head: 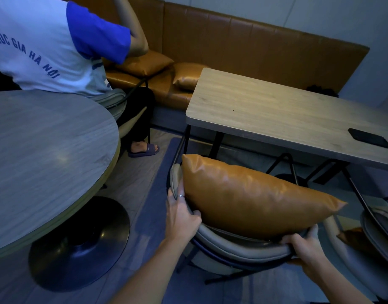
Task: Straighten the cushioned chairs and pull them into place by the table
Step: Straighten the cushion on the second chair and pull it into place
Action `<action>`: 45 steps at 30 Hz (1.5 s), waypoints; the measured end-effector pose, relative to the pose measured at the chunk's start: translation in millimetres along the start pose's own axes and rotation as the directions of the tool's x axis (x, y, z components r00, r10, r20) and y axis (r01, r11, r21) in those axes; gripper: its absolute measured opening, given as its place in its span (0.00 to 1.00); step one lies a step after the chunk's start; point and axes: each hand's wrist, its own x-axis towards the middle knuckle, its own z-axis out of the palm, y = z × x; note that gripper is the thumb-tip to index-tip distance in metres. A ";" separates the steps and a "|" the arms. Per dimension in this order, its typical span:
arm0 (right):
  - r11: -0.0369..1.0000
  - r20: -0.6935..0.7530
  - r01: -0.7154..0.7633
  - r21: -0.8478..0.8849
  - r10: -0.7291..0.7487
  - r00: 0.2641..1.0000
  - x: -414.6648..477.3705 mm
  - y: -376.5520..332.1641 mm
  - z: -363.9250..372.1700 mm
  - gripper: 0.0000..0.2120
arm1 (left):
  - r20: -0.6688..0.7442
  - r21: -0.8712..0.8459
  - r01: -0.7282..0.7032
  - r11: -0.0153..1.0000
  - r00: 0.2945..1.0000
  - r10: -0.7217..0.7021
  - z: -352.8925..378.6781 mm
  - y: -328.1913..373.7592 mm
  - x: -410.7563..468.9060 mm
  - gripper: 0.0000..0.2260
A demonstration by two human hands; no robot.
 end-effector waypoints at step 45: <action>0.994 0.066 0.111 -0.015 -0.110 0.992 -10.6 5.9 4.8 0.49 | 0.027 0.181 0.026 0.983 0.999 -0.031 -16.8 -7.7 3.9 0.46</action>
